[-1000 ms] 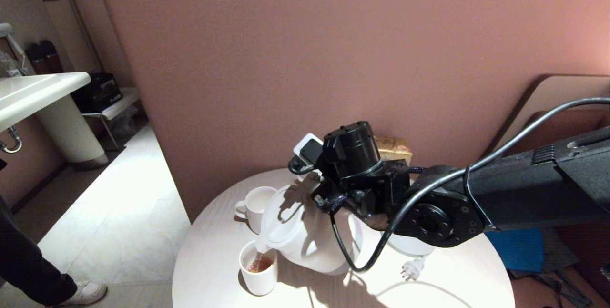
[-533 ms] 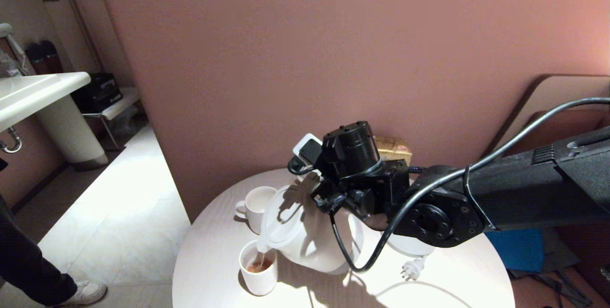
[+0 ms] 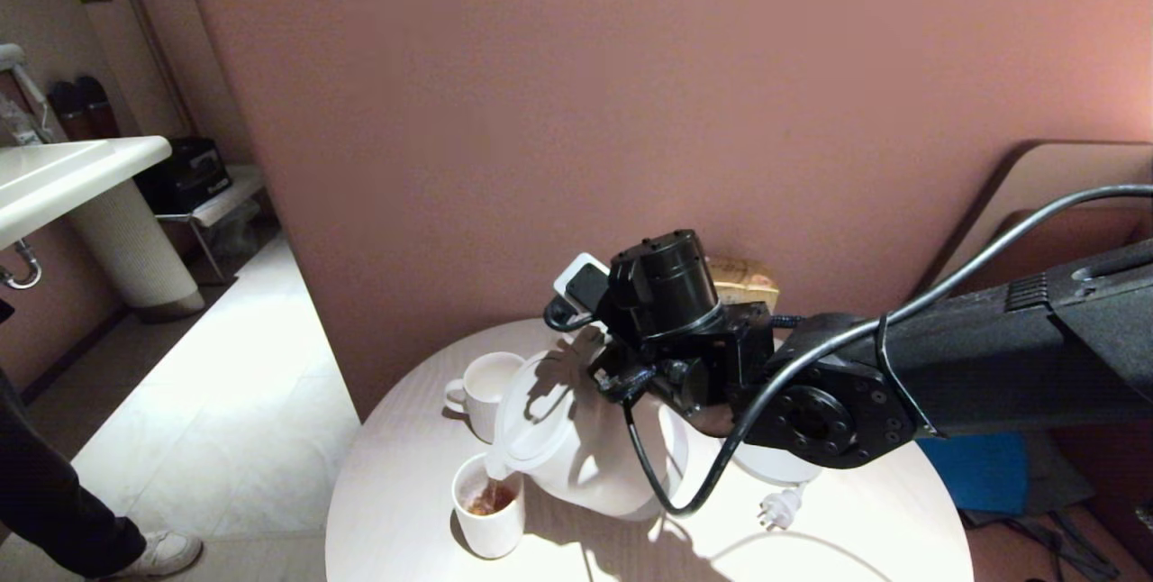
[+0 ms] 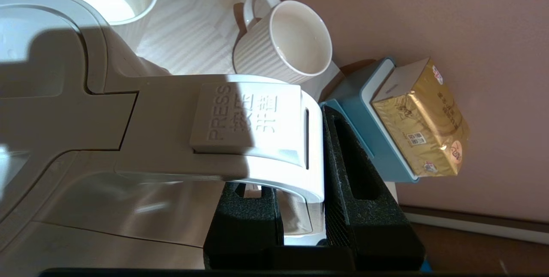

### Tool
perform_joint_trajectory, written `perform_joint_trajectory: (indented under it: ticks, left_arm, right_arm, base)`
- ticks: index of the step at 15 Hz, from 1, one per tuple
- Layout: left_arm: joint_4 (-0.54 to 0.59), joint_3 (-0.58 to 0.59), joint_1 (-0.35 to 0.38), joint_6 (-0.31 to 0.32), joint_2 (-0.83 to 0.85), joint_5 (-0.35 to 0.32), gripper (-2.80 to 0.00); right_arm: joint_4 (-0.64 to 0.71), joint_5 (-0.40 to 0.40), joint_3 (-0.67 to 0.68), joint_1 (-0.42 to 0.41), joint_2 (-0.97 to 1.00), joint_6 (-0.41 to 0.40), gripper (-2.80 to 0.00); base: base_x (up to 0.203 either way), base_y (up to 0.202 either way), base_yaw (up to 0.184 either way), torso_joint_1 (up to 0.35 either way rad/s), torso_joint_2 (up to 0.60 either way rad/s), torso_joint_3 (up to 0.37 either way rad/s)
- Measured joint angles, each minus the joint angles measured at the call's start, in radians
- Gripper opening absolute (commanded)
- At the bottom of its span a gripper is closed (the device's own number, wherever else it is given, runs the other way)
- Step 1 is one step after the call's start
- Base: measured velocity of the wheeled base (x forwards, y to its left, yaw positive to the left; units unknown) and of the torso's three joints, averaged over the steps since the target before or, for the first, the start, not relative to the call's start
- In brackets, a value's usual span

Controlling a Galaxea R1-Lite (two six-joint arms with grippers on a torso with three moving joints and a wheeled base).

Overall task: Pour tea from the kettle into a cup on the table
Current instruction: Pour water into the cup

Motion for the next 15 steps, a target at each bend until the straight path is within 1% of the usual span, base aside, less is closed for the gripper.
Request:
perform_joint_trajectory:
  ticks: [15]
  left_arm:
    - [0.000,0.000,0.000,0.000,0.000,0.001,-2.80]
  right_arm:
    - [0.000,-0.006,0.000,0.001,0.002,-0.007,-2.80]
  base:
    - [0.000,0.000,0.000,0.000,0.00,0.000]
